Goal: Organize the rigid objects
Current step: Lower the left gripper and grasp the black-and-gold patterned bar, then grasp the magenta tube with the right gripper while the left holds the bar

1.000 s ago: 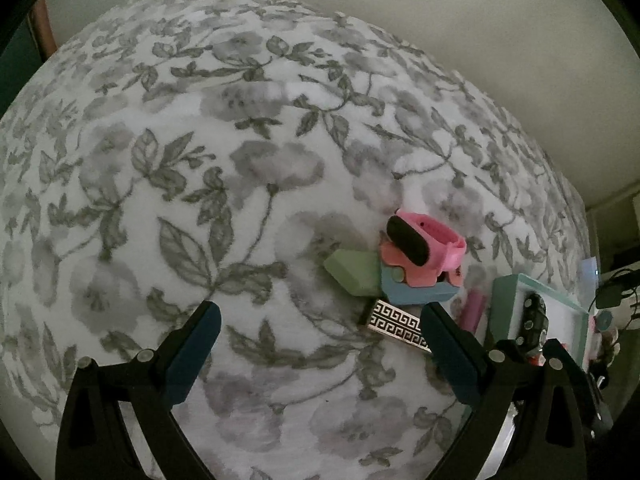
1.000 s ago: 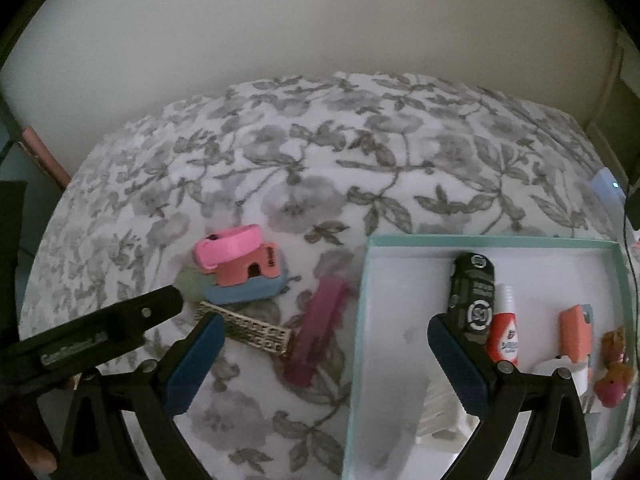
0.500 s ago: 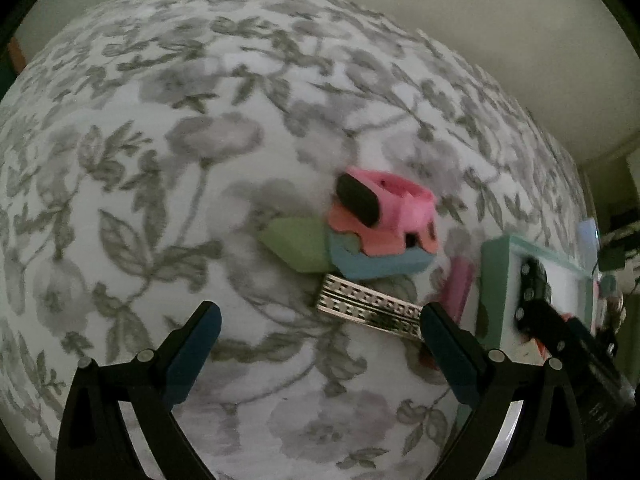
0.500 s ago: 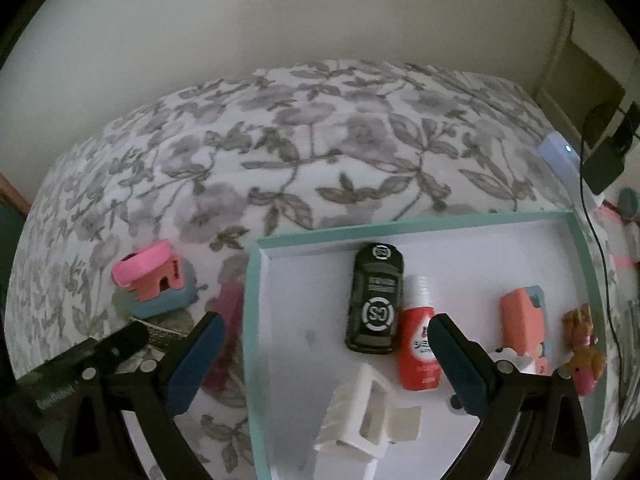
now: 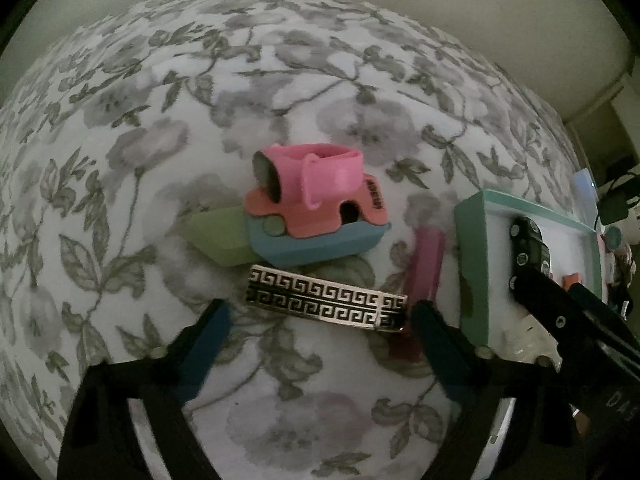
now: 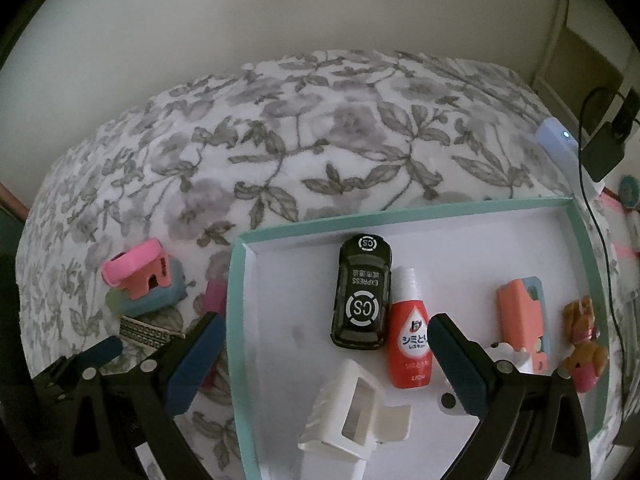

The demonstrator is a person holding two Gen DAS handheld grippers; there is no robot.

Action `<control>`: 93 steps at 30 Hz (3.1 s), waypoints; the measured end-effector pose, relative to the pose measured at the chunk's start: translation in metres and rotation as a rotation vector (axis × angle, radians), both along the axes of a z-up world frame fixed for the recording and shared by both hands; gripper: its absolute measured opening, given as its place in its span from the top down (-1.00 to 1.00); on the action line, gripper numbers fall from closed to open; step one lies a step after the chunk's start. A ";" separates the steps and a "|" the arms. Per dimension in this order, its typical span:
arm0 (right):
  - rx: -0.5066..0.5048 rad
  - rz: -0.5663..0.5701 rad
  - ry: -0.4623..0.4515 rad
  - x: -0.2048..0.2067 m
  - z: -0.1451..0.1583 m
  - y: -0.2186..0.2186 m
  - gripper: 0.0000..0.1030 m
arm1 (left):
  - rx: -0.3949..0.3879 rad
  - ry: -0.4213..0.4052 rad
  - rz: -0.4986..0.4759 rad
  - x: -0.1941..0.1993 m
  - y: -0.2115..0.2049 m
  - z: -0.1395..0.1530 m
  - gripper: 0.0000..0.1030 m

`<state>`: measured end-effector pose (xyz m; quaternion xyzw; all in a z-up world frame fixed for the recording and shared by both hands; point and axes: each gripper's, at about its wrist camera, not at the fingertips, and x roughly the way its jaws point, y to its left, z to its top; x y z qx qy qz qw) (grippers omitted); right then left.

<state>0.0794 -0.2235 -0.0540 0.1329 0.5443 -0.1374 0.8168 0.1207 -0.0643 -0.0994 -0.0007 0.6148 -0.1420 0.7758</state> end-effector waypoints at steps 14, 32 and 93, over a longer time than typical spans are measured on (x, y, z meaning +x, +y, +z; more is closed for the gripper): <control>0.017 0.002 0.003 0.000 -0.002 0.002 -0.98 | -0.014 0.020 0.008 -0.006 0.009 0.007 -0.60; 0.085 0.143 -0.077 0.010 0.011 0.047 -0.61 | -0.012 0.051 0.256 0.014 0.093 0.010 -0.60; -0.031 0.293 0.049 0.024 -0.040 0.113 0.55 | -0.057 0.053 0.301 0.020 0.120 0.000 -0.60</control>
